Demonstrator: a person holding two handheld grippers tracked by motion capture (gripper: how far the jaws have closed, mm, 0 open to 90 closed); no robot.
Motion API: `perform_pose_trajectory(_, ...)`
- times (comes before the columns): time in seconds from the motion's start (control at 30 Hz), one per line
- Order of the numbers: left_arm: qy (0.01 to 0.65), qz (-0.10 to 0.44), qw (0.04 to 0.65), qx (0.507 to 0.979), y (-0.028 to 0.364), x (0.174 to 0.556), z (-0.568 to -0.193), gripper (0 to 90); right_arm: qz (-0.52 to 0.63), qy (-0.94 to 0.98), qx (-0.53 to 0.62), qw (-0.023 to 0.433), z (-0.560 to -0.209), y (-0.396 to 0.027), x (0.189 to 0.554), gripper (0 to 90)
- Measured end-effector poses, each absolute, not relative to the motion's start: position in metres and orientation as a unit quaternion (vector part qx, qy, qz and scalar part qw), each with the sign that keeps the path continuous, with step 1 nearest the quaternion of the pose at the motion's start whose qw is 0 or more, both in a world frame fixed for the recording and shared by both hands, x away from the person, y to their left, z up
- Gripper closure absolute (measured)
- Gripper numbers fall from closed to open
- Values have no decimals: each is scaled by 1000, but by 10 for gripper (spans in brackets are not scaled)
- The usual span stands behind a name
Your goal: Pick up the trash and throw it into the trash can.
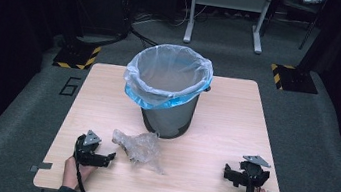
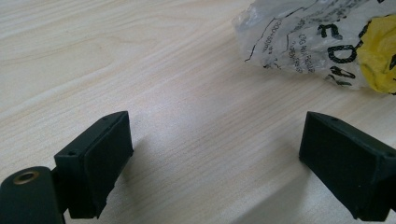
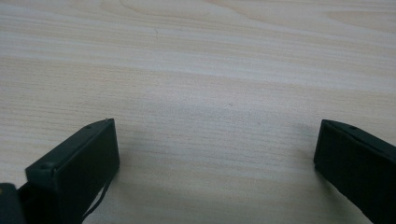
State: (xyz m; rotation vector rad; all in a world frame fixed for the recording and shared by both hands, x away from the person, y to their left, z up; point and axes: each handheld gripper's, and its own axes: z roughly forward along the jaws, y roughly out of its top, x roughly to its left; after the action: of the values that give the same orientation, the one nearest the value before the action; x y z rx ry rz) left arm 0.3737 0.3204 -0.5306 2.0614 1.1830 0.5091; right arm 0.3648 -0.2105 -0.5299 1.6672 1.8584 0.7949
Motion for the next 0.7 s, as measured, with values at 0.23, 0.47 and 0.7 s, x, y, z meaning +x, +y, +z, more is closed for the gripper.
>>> perform_pose_trajectory(0.23, 456, 195, 348, 796, 321, 374, -531, 90, 293, 686, 615, 257, -530, -211, 365, 0)
perform_pose_trajectory(0.47, 436, 175, 325, 821, 323, 376, -526, 58, 294, 687, 613, 257, -530, -211, 365, 0)
perform_pose_trajectory(0.7, 414, 155, 279, 853, 319, 371, -509, 2, 294, 688, 612, 256, -530, -211, 365, 0)
